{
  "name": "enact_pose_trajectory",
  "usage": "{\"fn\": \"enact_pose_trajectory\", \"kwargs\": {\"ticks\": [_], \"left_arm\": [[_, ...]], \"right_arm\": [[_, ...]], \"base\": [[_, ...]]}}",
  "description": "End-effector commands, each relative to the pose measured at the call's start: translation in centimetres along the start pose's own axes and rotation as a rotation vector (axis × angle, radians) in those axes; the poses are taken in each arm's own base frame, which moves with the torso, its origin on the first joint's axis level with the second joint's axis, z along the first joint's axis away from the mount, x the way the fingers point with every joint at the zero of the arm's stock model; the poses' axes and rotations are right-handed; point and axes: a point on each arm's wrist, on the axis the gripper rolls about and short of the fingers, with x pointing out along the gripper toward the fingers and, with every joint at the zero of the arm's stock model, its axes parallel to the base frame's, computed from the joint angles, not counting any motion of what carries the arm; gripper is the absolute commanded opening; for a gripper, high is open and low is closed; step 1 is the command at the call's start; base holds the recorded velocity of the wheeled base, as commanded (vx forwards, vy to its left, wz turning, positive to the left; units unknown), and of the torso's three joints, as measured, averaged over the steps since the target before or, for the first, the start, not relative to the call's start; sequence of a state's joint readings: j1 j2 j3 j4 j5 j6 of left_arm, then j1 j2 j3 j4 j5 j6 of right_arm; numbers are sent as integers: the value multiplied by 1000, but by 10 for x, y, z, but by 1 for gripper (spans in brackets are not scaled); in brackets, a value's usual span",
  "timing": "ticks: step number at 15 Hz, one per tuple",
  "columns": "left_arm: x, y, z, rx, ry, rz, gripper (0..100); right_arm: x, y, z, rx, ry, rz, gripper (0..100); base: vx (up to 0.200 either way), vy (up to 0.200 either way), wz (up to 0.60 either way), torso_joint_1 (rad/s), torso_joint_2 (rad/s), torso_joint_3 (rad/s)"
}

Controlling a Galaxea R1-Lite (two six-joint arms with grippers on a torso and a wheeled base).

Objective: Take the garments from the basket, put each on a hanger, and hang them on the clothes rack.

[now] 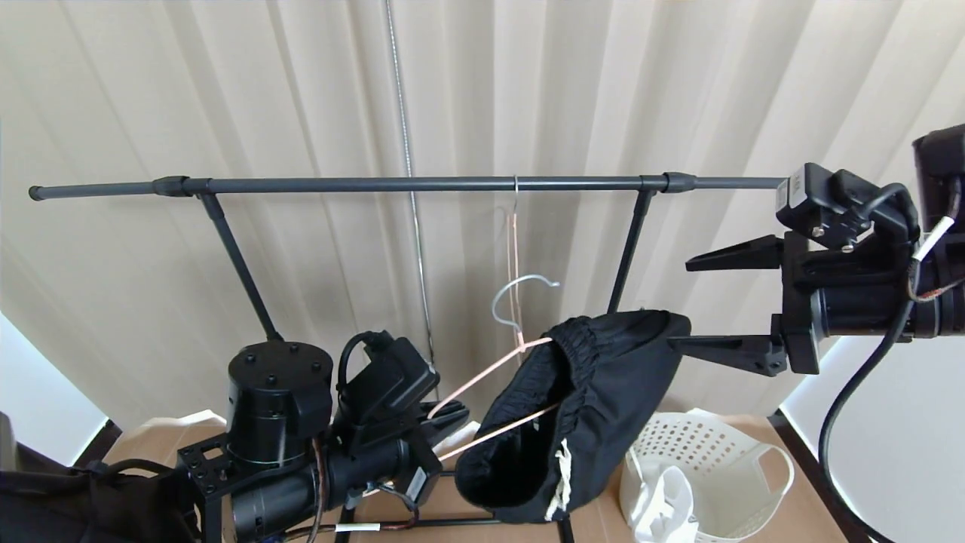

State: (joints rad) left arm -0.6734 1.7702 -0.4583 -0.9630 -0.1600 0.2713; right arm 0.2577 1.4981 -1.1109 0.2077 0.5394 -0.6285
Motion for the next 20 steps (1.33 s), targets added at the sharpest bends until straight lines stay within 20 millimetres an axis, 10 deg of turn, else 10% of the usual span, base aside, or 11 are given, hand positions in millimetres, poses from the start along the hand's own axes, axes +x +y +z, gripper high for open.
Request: {"fn": "enact_pose_trajectory", "kwargs": {"ticks": [1, 6, 20], "left_arm": [[3, -3, -6, 23, 21, -28, 0], [5, -11, -9, 48, 34, -59, 0], [6, -9, -5, 23, 12, -49, 0]], "right_arm": [[20, -31, 3, -77, 95, 165, 100], [31, -22, 24, -161, 219, 427, 100], [71, 5, 2, -65, 261, 584, 100]], "base": [[0, 0, 0, 0, 0, 0], [0, 0, 0, 0, 0, 0], [0, 0, 0, 0, 0, 0]]}}
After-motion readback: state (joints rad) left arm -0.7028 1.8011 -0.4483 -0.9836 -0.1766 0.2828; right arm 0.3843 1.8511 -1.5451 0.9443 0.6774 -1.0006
